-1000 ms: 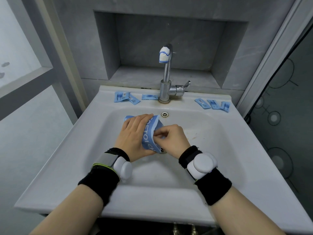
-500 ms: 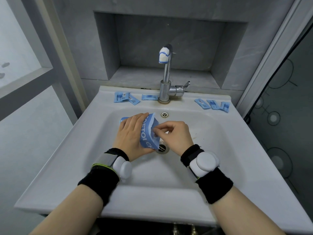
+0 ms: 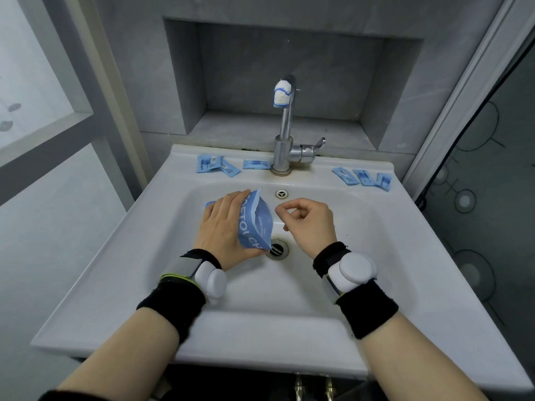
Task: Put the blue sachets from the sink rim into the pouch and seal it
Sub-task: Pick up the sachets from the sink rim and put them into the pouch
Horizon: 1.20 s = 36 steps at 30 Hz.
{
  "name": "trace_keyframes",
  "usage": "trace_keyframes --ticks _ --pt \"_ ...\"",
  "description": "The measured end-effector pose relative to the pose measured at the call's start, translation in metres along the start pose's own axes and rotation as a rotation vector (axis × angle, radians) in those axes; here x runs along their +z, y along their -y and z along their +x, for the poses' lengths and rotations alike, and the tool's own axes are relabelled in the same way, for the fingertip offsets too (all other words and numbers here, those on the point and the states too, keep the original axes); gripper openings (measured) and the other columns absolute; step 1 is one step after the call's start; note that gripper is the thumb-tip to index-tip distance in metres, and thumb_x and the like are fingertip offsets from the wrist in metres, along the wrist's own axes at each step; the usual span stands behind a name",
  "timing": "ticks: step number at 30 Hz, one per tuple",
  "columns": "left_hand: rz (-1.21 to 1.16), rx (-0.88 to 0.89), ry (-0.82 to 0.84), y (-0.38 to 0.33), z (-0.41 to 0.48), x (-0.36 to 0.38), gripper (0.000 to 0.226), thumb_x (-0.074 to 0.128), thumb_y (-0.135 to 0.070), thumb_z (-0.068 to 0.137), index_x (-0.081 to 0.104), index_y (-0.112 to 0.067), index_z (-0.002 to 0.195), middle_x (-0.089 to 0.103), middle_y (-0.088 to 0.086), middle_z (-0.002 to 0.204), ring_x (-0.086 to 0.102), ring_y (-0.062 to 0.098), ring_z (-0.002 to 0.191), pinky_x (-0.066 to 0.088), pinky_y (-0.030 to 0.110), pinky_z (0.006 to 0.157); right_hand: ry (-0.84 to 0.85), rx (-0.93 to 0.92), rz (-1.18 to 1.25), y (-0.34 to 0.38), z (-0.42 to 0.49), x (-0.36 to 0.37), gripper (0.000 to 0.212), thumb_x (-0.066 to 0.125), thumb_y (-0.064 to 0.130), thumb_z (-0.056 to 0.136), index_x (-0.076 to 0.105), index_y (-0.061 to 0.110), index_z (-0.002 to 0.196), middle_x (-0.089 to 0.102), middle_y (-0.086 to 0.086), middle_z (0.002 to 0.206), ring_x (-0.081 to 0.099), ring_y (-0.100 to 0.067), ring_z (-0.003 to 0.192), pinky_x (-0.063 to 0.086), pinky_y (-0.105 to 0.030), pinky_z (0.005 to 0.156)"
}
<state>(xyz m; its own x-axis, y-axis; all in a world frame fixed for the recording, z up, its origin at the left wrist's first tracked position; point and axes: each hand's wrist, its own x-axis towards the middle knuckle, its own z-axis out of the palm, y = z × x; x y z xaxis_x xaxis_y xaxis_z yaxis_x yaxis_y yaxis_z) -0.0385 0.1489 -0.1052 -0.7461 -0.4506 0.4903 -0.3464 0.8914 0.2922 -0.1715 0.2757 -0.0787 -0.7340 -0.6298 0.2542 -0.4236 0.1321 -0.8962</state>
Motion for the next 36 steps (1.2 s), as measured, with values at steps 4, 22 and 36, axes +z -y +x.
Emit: trace_keyframes --ticks 4,22,36 --pt "-0.013 -0.012 -0.013 0.000 0.000 0.000 0.111 0.076 -0.068 0.051 0.034 -0.016 0.139 0.048 0.003 0.133 0.046 0.024 0.122 0.038 0.045 0.101 -0.011 0.003 -0.017 -0.002 0.000 -0.001 0.008 0.071 0.028 0.082 0.069 0.029 0.074 0.063 0.007 0.049 0.062 -0.001 0.049 0.042 -0.004 0.056" --pt "-0.049 -0.045 0.017 0.001 -0.001 0.001 0.113 0.075 -0.071 0.049 0.029 -0.020 0.139 0.045 0.002 0.133 0.045 0.023 0.121 0.035 0.042 0.103 -0.009 0.278 -0.008 -0.015 0.022 -0.031 0.013 0.064 0.028 0.083 0.071 0.024 0.073 0.071 0.006 0.060 0.052 -0.005 0.044 0.045 -0.018 0.052" --pt "-0.062 -0.033 0.007 0.003 -0.001 0.002 0.113 0.077 -0.069 0.051 0.032 -0.017 0.140 0.045 0.002 0.133 0.044 0.022 0.120 0.032 0.039 0.103 -0.026 0.228 -0.433 -0.040 0.060 -0.048 0.014 0.058 0.033 0.086 0.068 0.026 0.092 0.073 0.001 0.093 0.066 -0.024 0.088 0.054 -0.033 0.081"
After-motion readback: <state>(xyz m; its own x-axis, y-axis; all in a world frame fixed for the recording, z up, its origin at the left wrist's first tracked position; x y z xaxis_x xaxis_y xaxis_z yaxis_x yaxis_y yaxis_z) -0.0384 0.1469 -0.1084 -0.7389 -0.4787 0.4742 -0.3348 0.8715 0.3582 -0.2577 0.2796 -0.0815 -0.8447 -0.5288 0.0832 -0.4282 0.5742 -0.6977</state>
